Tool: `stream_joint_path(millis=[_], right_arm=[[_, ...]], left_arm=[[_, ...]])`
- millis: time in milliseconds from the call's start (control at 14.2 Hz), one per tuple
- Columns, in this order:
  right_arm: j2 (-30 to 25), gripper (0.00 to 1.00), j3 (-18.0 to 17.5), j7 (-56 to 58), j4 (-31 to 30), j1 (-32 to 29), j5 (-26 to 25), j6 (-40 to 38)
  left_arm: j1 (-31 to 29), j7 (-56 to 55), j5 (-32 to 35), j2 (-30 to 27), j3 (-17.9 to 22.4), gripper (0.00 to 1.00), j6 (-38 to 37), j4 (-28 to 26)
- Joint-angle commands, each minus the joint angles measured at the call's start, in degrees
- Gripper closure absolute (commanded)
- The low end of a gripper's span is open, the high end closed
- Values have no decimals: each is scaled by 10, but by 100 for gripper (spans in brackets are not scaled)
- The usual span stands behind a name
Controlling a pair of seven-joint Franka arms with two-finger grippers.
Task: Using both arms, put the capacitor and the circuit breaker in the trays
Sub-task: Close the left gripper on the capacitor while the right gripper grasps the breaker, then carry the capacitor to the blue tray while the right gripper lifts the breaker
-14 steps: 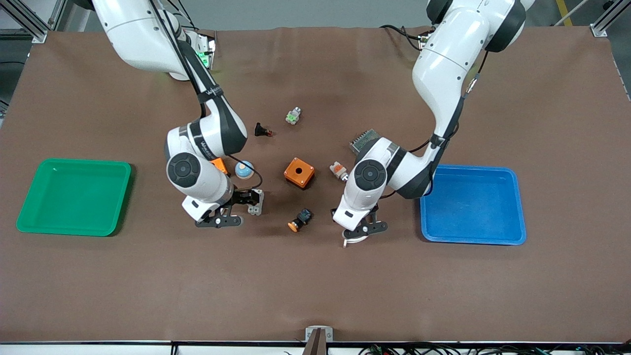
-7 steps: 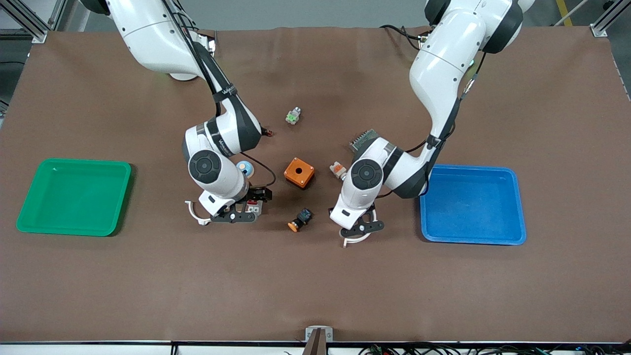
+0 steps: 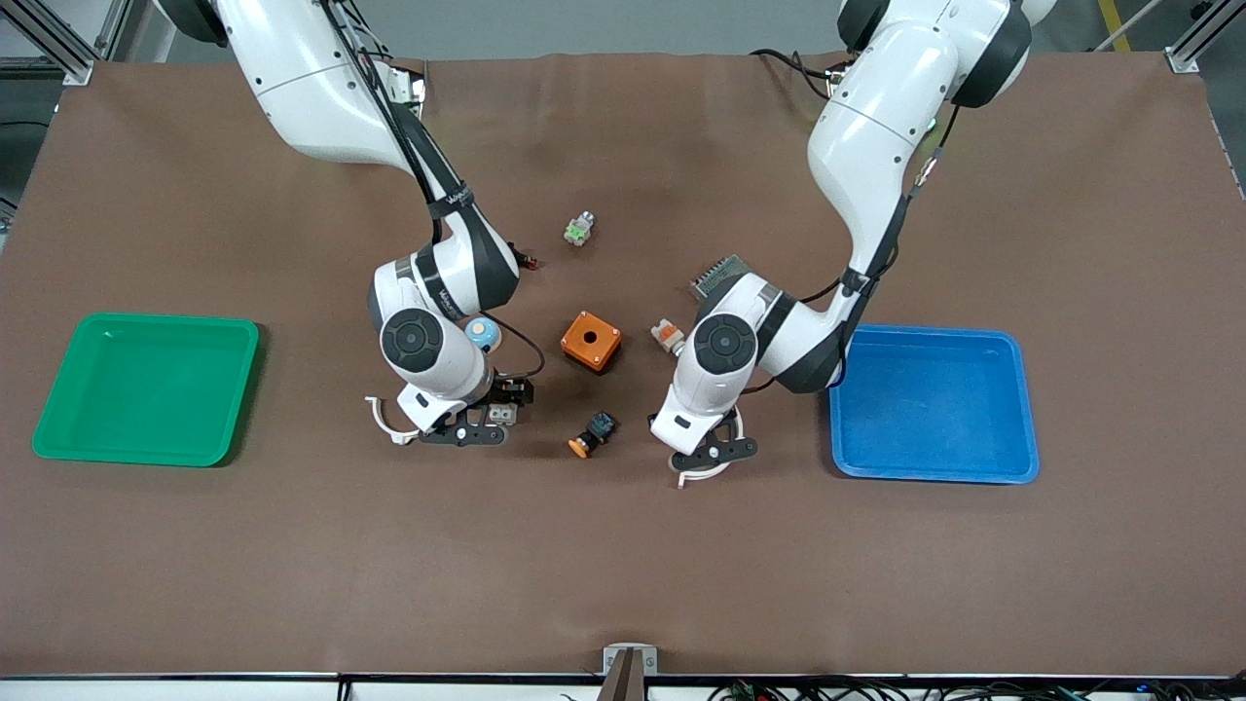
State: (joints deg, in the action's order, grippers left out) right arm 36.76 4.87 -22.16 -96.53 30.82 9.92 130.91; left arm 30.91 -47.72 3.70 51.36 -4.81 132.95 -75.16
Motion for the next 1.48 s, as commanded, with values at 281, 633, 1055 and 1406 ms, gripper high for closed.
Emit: stream_joint_path(millis=[281, 633, 1055, 1406], right_arm=[[1, 72, 3, -7, 5, 5, 12, -7], [-6, 80, 3, -19, 6, 3, 12, -10], [-61, 80, 16, -16, 98, -72, 6, -217], [-92, 80, 17, 93, 163, -200, -30, -383]], left_arm=[[-44, 1, 3, -105, 9, 100, -61, -47], [-137, 89, 3, -215, 7, 100, -62, -165], [-278, 239, 3, -239, 7, 99, -6, -291], [-327, 285, 3, -236, 7, 96, 50, -358]])
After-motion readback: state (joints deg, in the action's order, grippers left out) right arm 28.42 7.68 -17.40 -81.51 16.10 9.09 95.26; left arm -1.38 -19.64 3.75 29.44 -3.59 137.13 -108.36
